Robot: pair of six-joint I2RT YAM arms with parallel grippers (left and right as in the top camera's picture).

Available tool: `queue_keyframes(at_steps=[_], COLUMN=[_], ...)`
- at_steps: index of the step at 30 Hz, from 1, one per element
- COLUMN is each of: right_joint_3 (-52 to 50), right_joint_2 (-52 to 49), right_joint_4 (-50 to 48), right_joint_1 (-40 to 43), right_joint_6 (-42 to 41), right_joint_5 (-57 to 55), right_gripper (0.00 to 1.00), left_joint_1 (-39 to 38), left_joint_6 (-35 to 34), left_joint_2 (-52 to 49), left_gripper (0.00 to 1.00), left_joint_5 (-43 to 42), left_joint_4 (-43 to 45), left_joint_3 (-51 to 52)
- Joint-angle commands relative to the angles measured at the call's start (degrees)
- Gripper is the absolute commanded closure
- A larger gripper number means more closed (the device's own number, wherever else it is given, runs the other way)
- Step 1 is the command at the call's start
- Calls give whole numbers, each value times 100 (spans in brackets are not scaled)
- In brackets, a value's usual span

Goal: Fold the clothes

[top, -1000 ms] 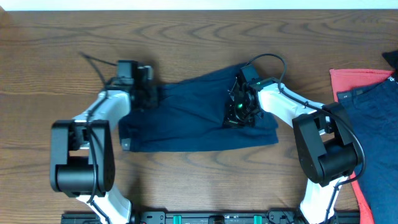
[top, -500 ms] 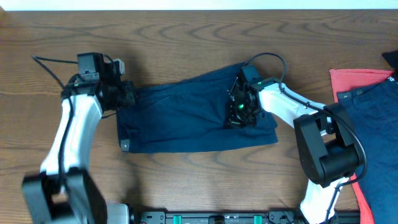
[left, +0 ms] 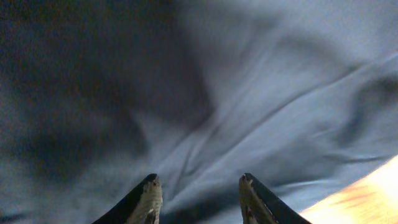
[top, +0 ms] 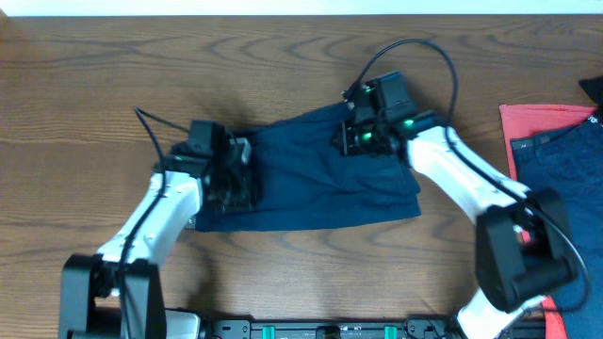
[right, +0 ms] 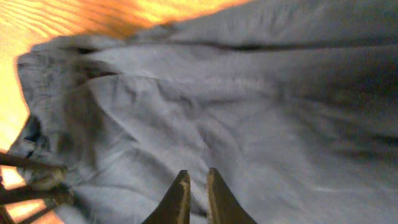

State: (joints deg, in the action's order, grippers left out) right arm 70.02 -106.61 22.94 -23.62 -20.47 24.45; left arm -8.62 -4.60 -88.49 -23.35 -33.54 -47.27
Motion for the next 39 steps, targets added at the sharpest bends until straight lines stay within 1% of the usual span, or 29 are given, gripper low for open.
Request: queue_keyframes(at_steps=[1,4,6,10,13,18,21,23,27,29,32,35,37,39], right_joint_3=[-28,-28,-28,-28,-26,-26,-26,-20,81,94,94,92,92,92], right_joint_2=[-483,-844,-1025,-1165,-1165,-1165,-1163,-1132,-850,-568,-48,474,756,994], right_joint_4=[-140,-525,-846,-1541,-1812,-1692,-1576,-1561,-1152,-931,-531,83,614,1200], right_joint_1=[-195,-269,-258,9,369,1152,1672,1943,2374,2509,2581,2494,2365,2144], right_joint_6=[-560,-739,-861,-1246,-1362,-1460,-1434,-1095,-629,-487,-323,-144,-85,-63], right_joint_5=[79,295,205,-505,-1038,-1447,-1412,-1187,-758,-479,118,468,509,577], right_gripper=[92,93,97,98,98,99,99,99,99,99,98,94,94,93], left_joint_1=[-9,-9,-9,-9,-9,-9,-9,-9,-9,-9,-9,-7,50,188], left_joint_6=[-190,-188,-184,-164,-164,-164,-164,-166,-184,-243,-452,-564,-564,-695], left_joint_2=[-68,-111,-114,-114,-114,-114,-114,-114,-96,-50,116,343,520,680], left_gripper=[57,57,57,57,57,57,57,57,55,51,50,48,44,40], left_joint_5=[328,634,656,658,765,868,868,868,813,597,254,195,236,542], left_joint_4=[149,201,195,151,107,31,24,26,28,-2,-184,-566,-964,-1373], left_joint_3=[269,407,448,463,463,463,463,463,413,269,-96,-533,-857,-1084])
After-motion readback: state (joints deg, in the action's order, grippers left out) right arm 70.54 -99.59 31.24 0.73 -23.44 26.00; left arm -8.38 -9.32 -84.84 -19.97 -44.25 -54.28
